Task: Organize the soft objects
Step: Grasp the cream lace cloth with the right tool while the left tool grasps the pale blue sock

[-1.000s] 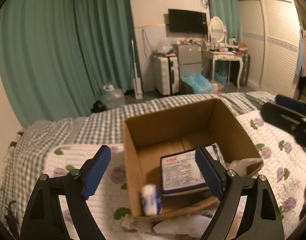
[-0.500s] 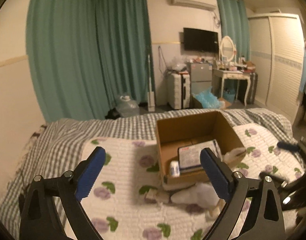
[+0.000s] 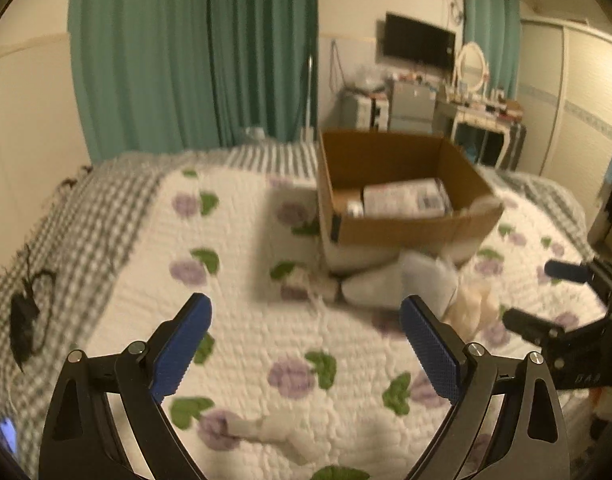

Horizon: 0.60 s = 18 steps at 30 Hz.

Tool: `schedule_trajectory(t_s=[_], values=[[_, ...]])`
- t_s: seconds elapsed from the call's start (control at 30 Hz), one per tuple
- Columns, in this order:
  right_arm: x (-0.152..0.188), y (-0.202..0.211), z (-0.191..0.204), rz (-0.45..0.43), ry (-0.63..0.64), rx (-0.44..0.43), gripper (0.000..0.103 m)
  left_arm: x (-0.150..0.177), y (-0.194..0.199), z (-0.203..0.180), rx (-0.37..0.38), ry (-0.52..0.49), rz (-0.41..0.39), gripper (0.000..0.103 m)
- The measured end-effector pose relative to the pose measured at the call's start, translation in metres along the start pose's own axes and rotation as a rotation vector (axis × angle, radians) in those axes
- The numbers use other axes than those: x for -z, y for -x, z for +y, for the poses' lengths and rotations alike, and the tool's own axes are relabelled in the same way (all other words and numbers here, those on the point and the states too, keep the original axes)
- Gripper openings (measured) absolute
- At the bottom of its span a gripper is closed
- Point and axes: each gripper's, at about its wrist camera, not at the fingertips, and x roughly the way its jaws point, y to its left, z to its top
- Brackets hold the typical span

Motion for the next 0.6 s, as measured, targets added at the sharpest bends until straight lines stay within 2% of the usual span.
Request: schedule_trajectory(t_s=[0.1,0.27,0.33,0.37,0.4,0.43,0.53,0.6], values=[[0.002,-0.021,0.002,0.061,0.007,-0.008,0.097,0.013,-0.014,-0.007,0.005,-0.016,0.036,0.097],[0.002,-0.056,-0.002,0.151,-0.016,-0.016,0.083,0.023,-0.037,-0.016,0.002,-0.057,0.086,0.097],[0.000,-0.068,-0.005,0.176,-0.026,-0.019,0.070,0.026,-0.045,-0.016,0.008,-0.055,0.107,0.097],[0.000,-0.071,-0.006,0.183,-0.028,-0.019,0.067,0.027,-0.048,-0.016,0.013,-0.049,0.119,0.097],[0.000,-0.074,-0.006,0.192,-0.030,-0.021,0.057,0.027,-0.051,-0.015,0.017,-0.043,0.128,0.097],[0.000,-0.076,-0.007,0.198,-0.033,-0.034,0.043,0.028,-0.053,-0.016,0.020,-0.038,0.135,0.097],[0.000,-0.072,-0.009,0.181,-0.037,-0.050,0.025,0.025,-0.057,-0.020,0.022,-0.056,0.146,0.097],[-0.003,-0.061,-0.011,0.145,-0.046,-0.056,0.021,0.022,-0.057,-0.023,0.025,-0.066,0.143,0.097]])
